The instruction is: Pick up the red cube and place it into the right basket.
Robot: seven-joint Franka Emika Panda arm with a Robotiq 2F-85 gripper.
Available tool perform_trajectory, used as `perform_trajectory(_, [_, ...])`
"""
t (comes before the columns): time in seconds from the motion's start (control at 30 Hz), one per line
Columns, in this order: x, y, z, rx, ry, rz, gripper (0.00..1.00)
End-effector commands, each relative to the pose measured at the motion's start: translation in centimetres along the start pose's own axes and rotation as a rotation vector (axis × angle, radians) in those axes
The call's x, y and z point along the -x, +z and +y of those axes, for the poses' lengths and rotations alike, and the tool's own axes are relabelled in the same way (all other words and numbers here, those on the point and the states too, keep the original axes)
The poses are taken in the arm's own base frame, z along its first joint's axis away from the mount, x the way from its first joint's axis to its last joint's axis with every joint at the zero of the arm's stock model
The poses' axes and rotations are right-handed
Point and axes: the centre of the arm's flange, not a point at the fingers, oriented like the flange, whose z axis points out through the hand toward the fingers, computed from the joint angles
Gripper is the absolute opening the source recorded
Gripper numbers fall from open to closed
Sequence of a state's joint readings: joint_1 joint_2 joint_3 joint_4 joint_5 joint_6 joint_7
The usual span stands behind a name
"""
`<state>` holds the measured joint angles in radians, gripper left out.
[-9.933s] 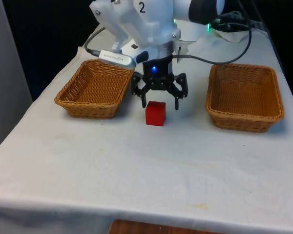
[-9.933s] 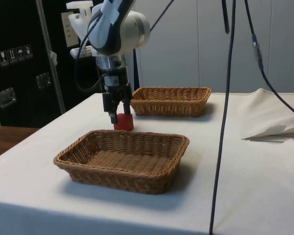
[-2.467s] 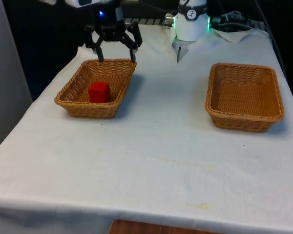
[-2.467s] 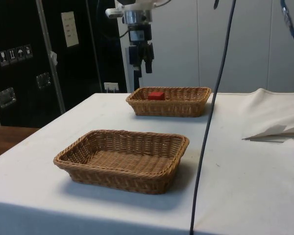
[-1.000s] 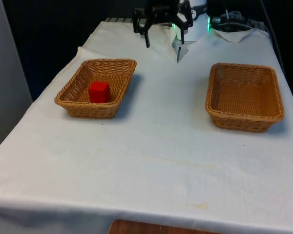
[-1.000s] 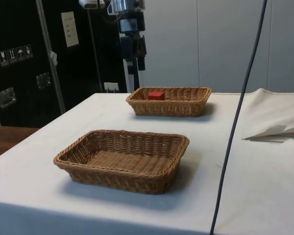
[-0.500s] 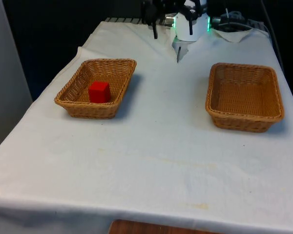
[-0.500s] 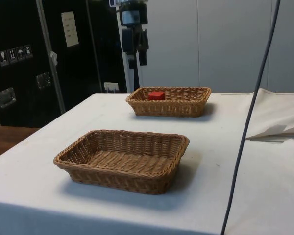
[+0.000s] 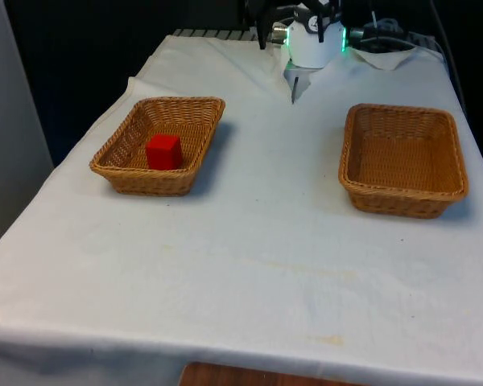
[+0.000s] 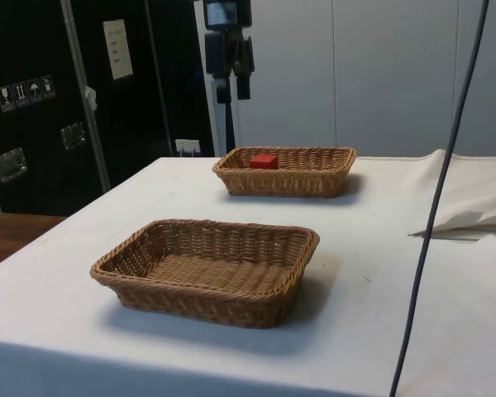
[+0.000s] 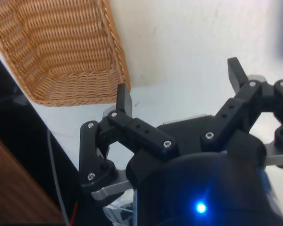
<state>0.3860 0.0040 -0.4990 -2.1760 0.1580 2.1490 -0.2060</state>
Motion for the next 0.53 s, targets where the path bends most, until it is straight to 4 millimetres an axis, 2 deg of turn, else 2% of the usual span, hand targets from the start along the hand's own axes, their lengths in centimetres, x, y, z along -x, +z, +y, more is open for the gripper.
perform_trajectory(0.0, [0.14,-0.21,-0.31,0.022,0.004,0.000,1.00])
perform_trajectory(0.5, [0.04,-0.58,-1.15,0.093,0.004,-0.006,1.00])
